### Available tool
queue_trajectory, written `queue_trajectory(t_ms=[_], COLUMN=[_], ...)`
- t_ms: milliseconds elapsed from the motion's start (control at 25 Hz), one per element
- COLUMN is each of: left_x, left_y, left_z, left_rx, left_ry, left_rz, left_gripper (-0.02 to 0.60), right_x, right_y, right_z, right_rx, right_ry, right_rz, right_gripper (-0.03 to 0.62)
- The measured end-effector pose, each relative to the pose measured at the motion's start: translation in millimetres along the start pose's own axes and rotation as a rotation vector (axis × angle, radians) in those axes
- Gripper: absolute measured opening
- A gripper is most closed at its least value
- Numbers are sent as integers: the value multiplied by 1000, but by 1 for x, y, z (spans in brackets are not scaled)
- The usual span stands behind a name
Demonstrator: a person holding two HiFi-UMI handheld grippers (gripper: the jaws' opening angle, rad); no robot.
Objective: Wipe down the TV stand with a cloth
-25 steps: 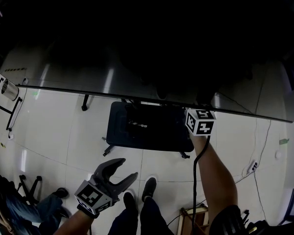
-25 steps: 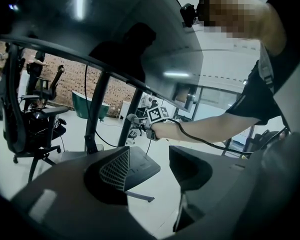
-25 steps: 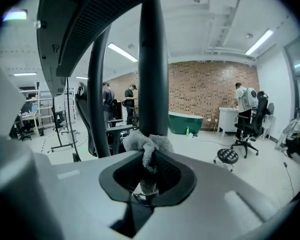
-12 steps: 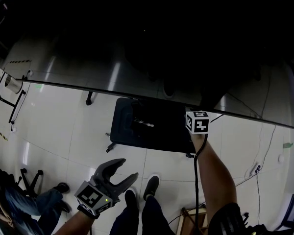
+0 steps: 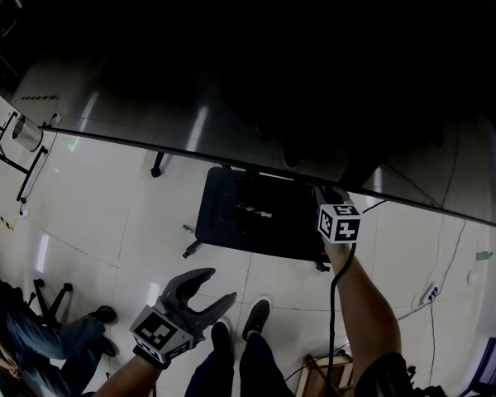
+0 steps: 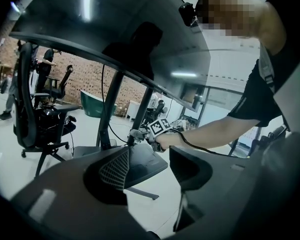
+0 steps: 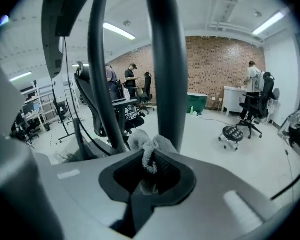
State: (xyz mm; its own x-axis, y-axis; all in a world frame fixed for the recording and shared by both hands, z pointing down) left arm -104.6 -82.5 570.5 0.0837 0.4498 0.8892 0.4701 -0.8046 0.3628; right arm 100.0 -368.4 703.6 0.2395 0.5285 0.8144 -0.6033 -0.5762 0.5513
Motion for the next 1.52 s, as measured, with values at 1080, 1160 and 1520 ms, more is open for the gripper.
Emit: queue_trajectory(t_ms=[1080,1160,1520], left_x=[-16,-21,-20], left_y=[-47,-45,-30], left_z=[-82,-84,-100], left_rx=[-119,-116,-108], left_ry=[-46,-29,-52], left_rz=[83,91,74], left_gripper=[273,273,273], right_x=[12,14,12], right_y=[105,121,177], right_z=[-274,-267,-241], right_rx=[-88,-62,86], right_ry=[191,194,302], right_rz=[-109,-127,-194], right_gripper=[43,43,43])
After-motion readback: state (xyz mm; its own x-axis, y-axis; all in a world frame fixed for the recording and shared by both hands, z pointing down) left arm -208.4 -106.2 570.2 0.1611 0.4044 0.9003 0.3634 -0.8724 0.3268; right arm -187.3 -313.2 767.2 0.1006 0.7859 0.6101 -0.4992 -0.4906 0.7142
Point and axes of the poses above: the fingertips, and each gripper's own axes: y forward along the fingers, z to its right, x out of its underside, the point moved 3 cm from there along -y, backward along the fingers, and after that the axes turned 12 degrees about -x, right-handed, at the moved point
